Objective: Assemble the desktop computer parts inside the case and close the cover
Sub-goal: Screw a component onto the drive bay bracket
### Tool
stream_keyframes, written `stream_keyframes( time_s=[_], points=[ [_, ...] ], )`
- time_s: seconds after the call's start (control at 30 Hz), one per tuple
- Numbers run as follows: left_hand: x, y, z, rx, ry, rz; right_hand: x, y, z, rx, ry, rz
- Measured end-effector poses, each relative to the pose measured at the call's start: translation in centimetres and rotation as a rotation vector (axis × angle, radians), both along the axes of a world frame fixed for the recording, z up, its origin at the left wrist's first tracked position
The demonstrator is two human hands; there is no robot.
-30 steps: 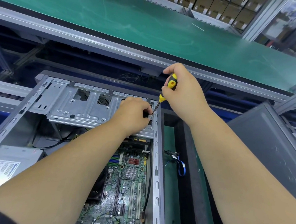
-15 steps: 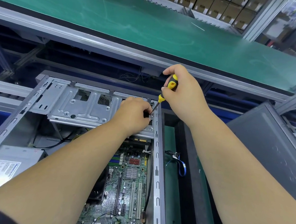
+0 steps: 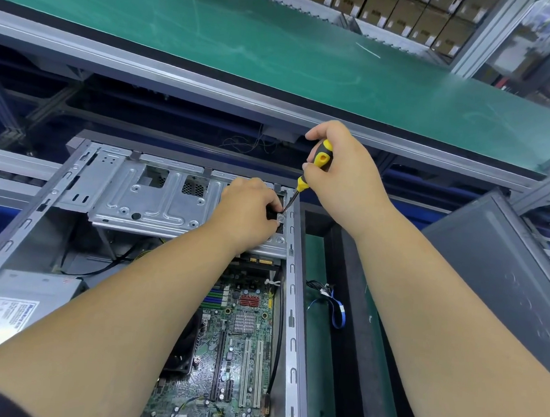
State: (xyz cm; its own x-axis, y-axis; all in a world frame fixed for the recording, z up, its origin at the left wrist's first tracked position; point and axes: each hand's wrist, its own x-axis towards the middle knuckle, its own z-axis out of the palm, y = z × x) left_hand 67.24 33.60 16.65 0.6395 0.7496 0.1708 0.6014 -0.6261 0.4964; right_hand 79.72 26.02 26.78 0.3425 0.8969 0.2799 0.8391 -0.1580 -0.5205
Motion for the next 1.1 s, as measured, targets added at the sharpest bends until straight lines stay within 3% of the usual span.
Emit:
stream_keyframes(
  time_s=[0.57, 0.87, 1.1],
  points=[
    [0.4, 0.0, -0.3, 0.055, 0.06, 0.012, -0.1, 0.1, -0.4, -0.024, 0.003, 0.028],
    [0.5, 0.0, -0.3, 0.039, 0.058, 0.021, 0.1, -0.6, 0.5, -0.158, 0.006, 0.215],
    [0.1, 0.0, 0.0, -0.013, -0.055, -0.02, 0.0, -1.0, 0.0, -0.168, 0.055, 0.284]
  ],
)
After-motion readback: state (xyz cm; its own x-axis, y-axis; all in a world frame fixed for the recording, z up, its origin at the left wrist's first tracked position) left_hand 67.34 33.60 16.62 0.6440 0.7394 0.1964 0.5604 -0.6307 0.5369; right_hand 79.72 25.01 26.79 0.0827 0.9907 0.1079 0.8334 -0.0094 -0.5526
